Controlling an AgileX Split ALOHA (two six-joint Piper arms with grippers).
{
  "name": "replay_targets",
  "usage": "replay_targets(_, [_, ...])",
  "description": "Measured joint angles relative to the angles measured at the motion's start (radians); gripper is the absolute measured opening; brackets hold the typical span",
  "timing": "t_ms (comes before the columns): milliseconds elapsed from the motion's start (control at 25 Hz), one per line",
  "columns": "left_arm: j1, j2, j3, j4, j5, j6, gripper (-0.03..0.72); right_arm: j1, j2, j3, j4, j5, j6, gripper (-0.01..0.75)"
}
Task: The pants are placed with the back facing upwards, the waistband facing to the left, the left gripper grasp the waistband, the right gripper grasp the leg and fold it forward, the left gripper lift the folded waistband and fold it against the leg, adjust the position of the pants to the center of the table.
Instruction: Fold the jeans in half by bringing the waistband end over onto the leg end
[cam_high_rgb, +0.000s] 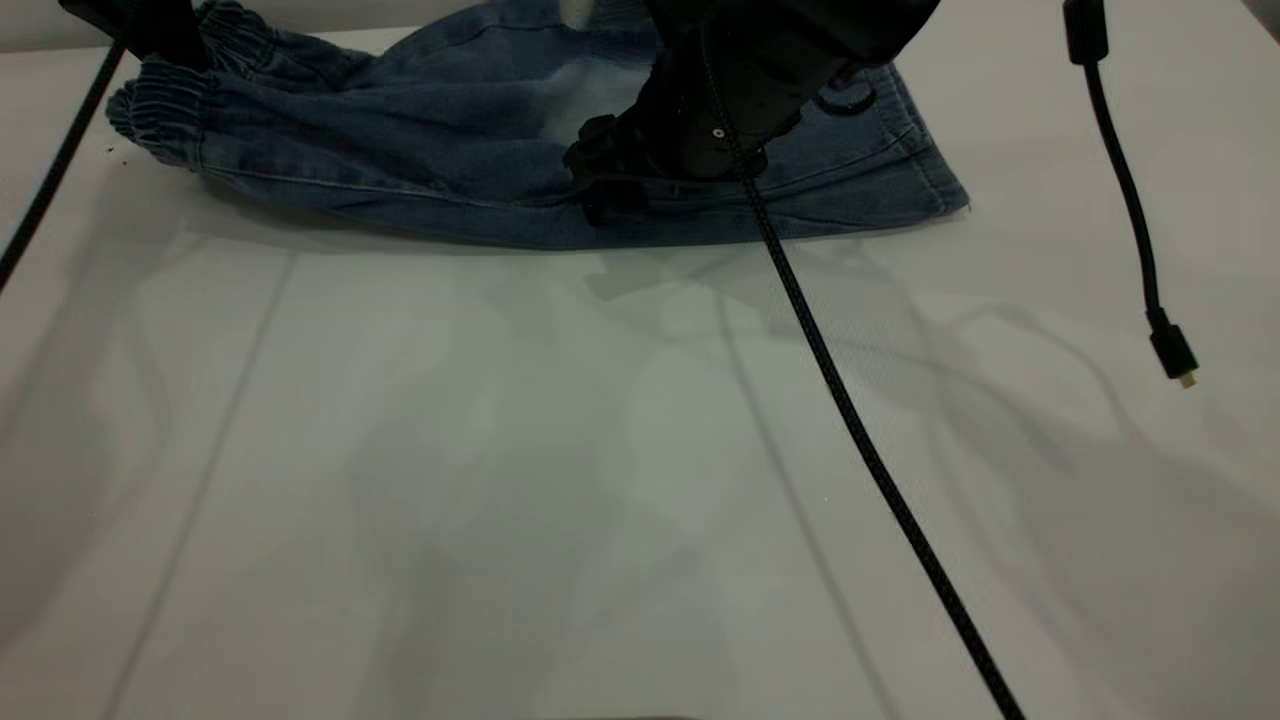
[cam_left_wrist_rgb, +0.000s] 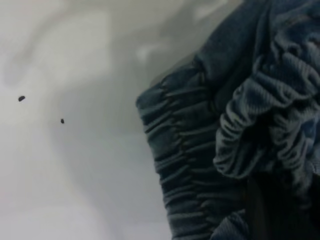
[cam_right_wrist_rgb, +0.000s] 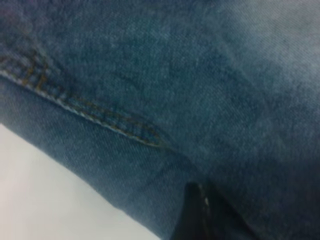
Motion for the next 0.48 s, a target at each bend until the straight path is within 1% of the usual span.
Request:
replay_targets(120, [-0.014, -0.008, 0.000, 0.002, -0.002, 0.001, 0.068, 0.019, 0.003, -0.005, 0.001, 0.018, -0.001, 0.496])
replay_targets(280, [-0.041, -0.044, 0.000, 0.004, -0.013, 0.004, 0.068, 0.075, 0.003, -0.021, 0.000, 0.075, -0.007, 0.496])
replay_targets(400, [-0.059, -0.071, -0.012, 0.007, -0.014, 0.006, 0.068, 0.106, -0.010, -0.047, -0.003, 0.184, -0.007, 0.496])
replay_targets(480, [-0.067, -0.082, -0.029, 0.008, 0.000, 0.007, 0.068, 0.108, -0.045, -0.071, -0.009, 0.272, -0.007, 0.496])
